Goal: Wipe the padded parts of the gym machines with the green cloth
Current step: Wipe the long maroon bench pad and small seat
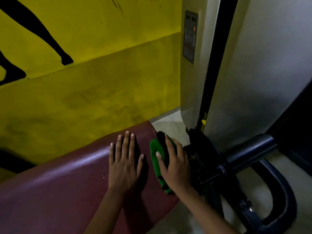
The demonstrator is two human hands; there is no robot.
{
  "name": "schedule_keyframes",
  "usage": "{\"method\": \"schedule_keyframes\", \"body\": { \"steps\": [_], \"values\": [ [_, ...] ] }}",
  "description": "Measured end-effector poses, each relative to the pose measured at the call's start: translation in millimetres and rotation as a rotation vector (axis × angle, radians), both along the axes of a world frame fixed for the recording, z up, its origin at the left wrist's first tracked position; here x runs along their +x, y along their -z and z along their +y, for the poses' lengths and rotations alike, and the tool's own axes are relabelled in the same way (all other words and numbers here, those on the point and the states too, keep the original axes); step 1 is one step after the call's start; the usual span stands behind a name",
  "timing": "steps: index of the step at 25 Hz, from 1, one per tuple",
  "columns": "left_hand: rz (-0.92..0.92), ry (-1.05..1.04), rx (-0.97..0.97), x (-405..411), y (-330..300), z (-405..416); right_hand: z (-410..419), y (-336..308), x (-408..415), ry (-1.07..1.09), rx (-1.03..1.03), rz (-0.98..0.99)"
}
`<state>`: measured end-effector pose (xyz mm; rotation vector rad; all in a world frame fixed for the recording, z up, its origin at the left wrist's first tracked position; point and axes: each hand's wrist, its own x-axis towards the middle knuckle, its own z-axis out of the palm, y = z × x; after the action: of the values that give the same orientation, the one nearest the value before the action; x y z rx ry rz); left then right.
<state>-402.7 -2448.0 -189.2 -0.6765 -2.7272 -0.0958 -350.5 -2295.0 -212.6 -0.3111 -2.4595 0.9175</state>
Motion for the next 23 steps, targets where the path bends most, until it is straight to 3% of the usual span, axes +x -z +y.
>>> {"method": "schedule_keyframes", "body": {
  "steps": [2,6,12,15,19,23],
  "values": [
    [0.021,-0.035,-0.027,0,3,2,10,-13,-34,-0.071,-0.124,0.024],
    [0.027,-0.081,-0.046,0,6,6,31,-37,-105,-0.244,-0.276,-0.186],
    [0.040,-0.097,-0.060,1,6,9,29,1,-2,-0.181,-0.406,-0.068],
    [0.053,-0.097,-0.092,-1,7,8,36,-3,-34,-0.232,-0.497,-0.124],
    [0.049,-0.095,-0.101,-1,6,9,41,-32,-120,-0.297,-0.322,-0.196],
    [0.049,-0.087,-0.091,-1,6,8,33,-10,-68,-0.212,-0.460,-0.117]
  ]
}}
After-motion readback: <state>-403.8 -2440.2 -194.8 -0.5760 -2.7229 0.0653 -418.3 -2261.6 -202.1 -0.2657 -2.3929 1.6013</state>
